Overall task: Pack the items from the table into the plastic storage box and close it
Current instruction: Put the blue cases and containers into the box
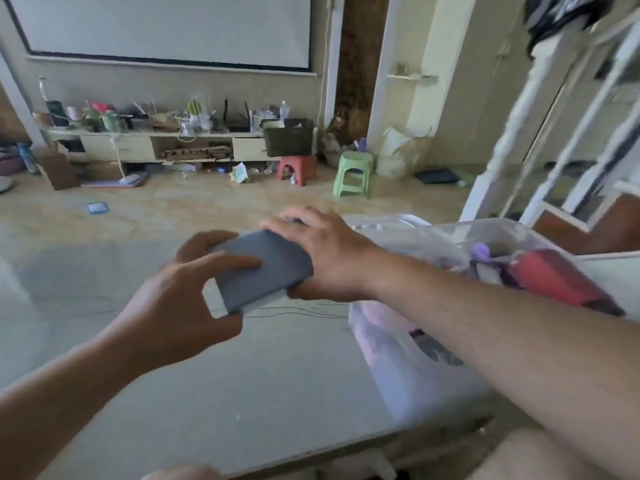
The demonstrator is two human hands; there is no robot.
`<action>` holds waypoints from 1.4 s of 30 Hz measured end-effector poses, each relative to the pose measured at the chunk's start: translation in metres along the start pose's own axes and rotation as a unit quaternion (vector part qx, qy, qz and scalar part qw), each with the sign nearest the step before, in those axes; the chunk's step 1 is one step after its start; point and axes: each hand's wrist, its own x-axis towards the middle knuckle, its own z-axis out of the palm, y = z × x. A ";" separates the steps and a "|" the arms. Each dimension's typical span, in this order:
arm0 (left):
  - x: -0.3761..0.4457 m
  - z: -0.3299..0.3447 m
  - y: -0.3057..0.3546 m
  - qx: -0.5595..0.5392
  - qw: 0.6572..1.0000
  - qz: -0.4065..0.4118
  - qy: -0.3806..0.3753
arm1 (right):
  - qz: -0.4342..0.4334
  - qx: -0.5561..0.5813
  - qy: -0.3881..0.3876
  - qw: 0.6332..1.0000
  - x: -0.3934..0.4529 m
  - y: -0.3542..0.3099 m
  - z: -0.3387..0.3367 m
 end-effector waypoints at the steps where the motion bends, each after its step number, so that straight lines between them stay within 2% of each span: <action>1: 0.015 0.005 0.021 -0.007 1.000 0.027 0.005 | 0.003 -0.014 0.019 1.000 -0.015 0.014 -0.020; 5: 0.070 0.044 0.098 -0.057 0.993 0.105 0.014 | 0.061 -0.032 0.074 0.995 -0.081 0.079 -0.088; 10: 0.114 0.125 0.173 -0.080 0.985 0.144 -0.040 | 0.159 -0.003 0.060 0.985 -0.162 0.155 -0.113; 13: 0.126 0.170 0.195 -0.080 0.978 0.159 -0.106 | 0.229 0.003 0.003 0.973 -0.201 0.188 -0.107; 16: 0.132 0.203 0.203 -0.102 0.969 0.132 -0.185 | 0.277 0.068 -0.064 0.956 -0.228 0.212 -0.089; 18: 0.135 0.220 0.203 -0.074 0.964 0.102 -0.235 | 0.283 0.084 -0.093 0.951 -0.233 0.228 -0.075; 21: 0.131 0.239 0.202 0.010 0.952 0.111 -0.286 | 0.257 0.056 -0.162 0.951 -0.225 0.242 -0.062; 24: 0.122 0.253 0.204 0.007 0.941 0.110 -0.319 | 0.253 -0.001 -0.248 0.935 -0.213 0.253 -0.057; 29: 0.116 0.268 0.212 0.021 0.936 0.131 -0.326 | 0.290 -0.122 -0.307 0.898 -0.203 0.260 -0.053; 32: 0.118 0.266 0.214 0.040 0.927 0.142 -0.346 | 0.309 -0.144 -0.325 0.882 -0.202 0.253 -0.054; 35: 0.120 0.249 0.204 0.069 0.924 0.162 -0.341 | 0.307 -0.094 -0.318 0.892 -0.205 0.245 -0.062; 38: 0.118 0.218 0.184 0.088 0.941 0.157 -0.285 | 0.339 -0.011 -0.312 0.888 -0.208 0.221 -0.077; 40: 0.113 0.190 0.166 0.071 0.954 0.129 -0.261 | 0.334 -0.004 -0.269 0.903 -0.204 0.201 -0.078; 42: 0.103 0.158 0.143 0.059 0.967 0.096 -0.228 | 0.292 -0.025 -0.206 0.934 -0.192 0.177 -0.070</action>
